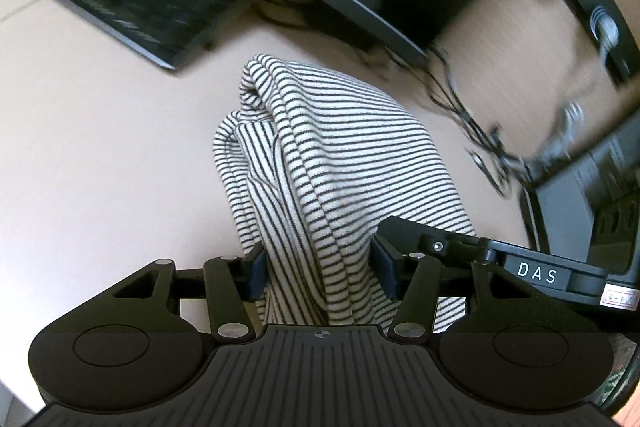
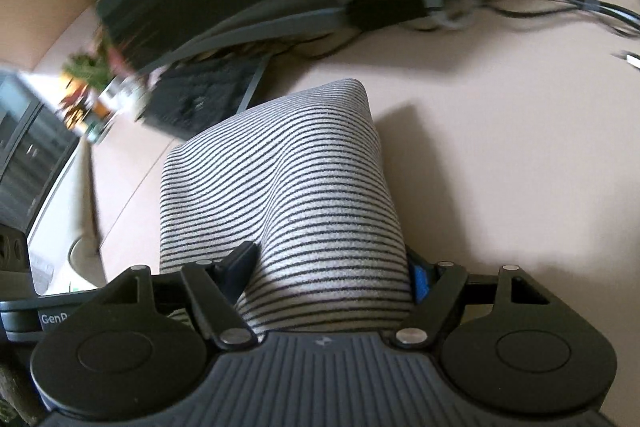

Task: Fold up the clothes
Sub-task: 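Grasp the folded shirt with the left gripper and lift it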

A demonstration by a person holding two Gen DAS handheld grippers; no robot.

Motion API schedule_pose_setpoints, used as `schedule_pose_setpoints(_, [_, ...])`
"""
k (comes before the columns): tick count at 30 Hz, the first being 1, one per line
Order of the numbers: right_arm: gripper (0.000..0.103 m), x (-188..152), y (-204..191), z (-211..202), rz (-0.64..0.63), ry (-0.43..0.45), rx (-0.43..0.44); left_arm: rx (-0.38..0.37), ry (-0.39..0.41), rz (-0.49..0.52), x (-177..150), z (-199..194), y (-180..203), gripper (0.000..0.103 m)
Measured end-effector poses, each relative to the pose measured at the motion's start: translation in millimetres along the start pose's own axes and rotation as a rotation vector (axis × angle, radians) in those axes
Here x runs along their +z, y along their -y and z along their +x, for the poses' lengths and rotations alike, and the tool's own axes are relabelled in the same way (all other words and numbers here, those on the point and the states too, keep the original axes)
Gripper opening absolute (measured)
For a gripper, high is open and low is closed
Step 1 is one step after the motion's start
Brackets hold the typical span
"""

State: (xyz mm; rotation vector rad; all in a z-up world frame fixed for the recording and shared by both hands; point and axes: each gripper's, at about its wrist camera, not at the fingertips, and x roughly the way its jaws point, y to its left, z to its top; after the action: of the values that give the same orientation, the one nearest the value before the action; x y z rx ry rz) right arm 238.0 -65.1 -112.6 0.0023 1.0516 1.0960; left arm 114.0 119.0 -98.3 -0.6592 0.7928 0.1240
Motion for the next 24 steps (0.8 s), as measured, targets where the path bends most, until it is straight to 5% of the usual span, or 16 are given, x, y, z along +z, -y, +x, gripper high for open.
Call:
schedule_pose_setpoints(9, [0.071, 31, -49, 43, -0.095, -0.038, 0.067, 0.058, 0.079, -0.092, 26, -19, -51, 0.058])
schedule_pose_setpoints(16, [0.072, 33, -40, 48, -0.076, -0.041, 0.067, 0.052, 0.103, -0.086, 38, -8, -61, 0.061])
schedule_pose_setpoints(20, [0.103, 22, -37, 25, -0.154, 0.051, -0.005, 0.055, 0.124, -0.114, 36, -14, -63, 0.066])
schedule_pose_setpoints(24, [0.103, -8, -30, -16, -0.378, 0.137, -0.066, 0.124, 0.188, -0.113, 23, -39, -52, 0.068])
